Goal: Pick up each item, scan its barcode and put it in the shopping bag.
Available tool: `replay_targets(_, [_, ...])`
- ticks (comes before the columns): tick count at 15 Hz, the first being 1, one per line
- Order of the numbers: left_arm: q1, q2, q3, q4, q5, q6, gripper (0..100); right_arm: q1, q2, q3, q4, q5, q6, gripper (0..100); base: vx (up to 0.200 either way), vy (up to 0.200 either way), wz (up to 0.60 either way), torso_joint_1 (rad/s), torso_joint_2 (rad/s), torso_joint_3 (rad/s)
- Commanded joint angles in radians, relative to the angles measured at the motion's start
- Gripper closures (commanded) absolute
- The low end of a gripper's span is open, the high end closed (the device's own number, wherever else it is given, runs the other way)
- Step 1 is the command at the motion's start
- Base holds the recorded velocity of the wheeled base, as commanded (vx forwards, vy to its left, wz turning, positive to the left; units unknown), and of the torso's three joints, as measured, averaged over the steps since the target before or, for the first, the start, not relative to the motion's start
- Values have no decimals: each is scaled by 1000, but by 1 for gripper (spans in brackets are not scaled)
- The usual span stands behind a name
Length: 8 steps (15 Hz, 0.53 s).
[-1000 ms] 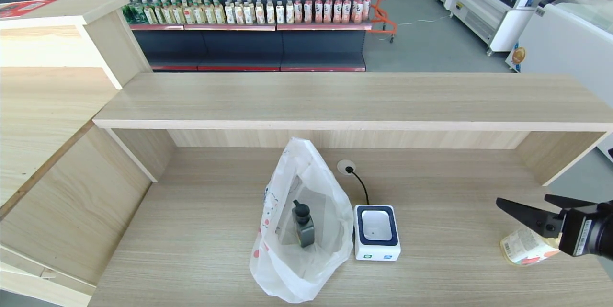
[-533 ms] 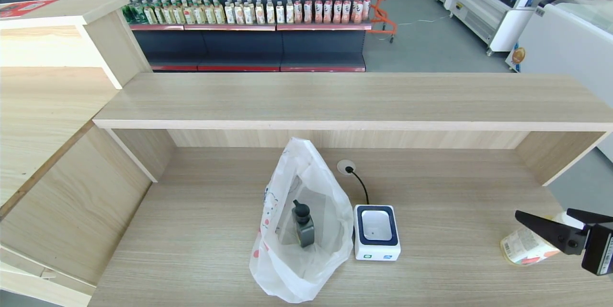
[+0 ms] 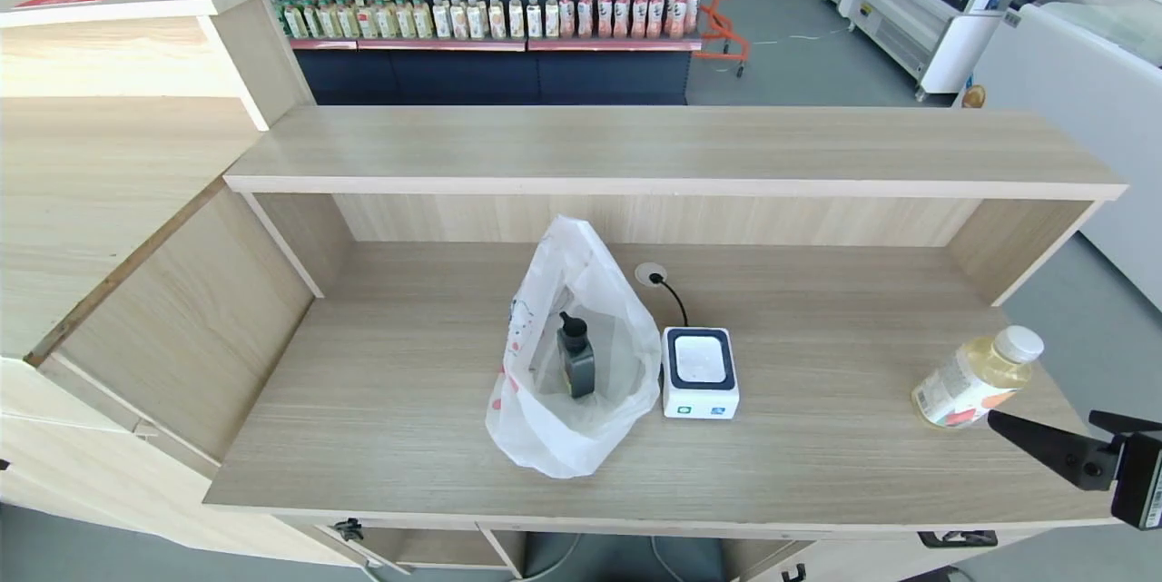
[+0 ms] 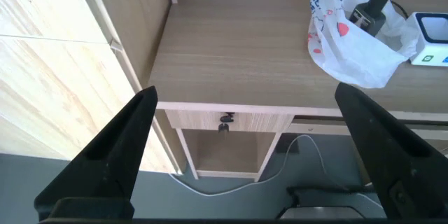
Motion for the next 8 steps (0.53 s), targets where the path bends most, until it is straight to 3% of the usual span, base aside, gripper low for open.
replay_targets(1, [0, 0, 0, -1, 0, -1, 0, -6, 0, 3, 0, 1, 11, 0, 0, 0, 0, 0, 0, 0])
replay_targets(2, [0, 0, 0, -1, 0, -1, 0, -7, 0, 5, 1, -1, 20, 0, 0, 0, 0, 0, 0, 0])
replay_targets(8, [0, 0, 0, -1, 0, 4, 0, -133, 59, 5, 32, -77, 16, 0, 0, -200, 0, 6, 0, 6])
